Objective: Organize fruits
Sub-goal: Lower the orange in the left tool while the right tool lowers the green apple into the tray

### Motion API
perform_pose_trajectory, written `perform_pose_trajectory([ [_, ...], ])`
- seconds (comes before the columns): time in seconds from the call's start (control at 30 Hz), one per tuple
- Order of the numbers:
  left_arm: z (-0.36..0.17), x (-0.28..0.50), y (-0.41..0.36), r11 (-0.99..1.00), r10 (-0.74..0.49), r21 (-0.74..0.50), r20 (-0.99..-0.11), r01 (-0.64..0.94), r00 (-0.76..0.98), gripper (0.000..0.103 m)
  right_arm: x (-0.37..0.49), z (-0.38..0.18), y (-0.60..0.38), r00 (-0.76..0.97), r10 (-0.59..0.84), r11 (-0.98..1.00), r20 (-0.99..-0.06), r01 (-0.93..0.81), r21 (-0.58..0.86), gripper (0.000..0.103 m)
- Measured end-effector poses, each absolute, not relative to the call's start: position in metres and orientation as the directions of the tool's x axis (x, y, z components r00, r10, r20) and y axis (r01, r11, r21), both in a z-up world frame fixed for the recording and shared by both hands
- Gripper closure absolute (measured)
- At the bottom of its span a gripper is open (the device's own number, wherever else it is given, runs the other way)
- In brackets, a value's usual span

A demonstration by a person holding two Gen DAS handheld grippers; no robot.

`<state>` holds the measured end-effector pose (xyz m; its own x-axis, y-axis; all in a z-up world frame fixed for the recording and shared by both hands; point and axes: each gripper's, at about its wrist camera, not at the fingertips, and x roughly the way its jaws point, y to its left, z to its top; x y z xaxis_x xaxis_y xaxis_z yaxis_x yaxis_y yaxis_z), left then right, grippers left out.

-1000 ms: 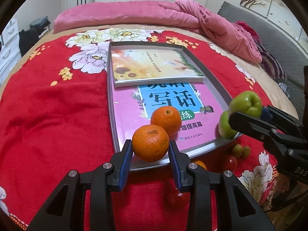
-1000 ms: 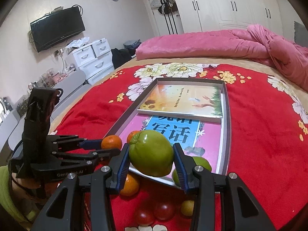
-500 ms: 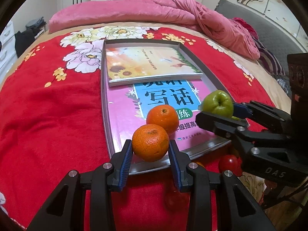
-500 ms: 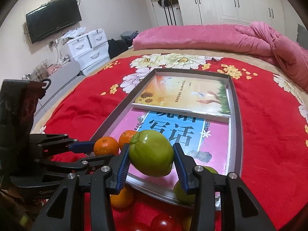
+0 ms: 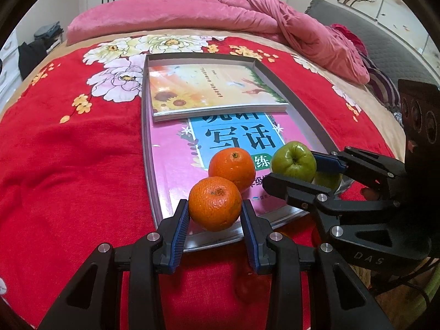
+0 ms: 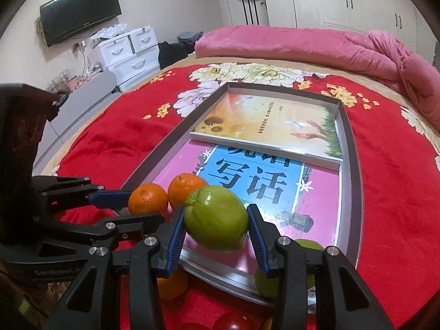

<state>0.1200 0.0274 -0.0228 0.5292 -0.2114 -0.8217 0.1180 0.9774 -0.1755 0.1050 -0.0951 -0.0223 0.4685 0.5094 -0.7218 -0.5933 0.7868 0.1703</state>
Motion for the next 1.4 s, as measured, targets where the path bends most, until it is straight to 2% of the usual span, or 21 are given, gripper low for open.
perform_pose_trajectory([
  [0.83, -0.023, 0.12, 0.028, 0.976, -0.219, -0.185, -0.821, 0.118, 0.528, 0.064, 0.098, -0.026, -0.083, 0.476, 0.458, 0.759, -0.751, -0.649, 0.052, 0.059],
  [1.2, -0.023, 0.12, 0.028, 0.976, -0.22, -0.186, -0.821, 0.118, 0.528, 0.064, 0.101, -0.022, -0.097, 0.449, 0.517, 0.76, -0.729, -0.633, 0.149, 0.055],
  [1.4, -0.024, 0.12, 0.028, 0.975, -0.223, -0.19, -0.821, 0.117, 0.526, 0.064, 0.095, -0.02, -0.095, 0.433, 0.533, 0.739, -0.727, -0.657, 0.15, 0.055],
])
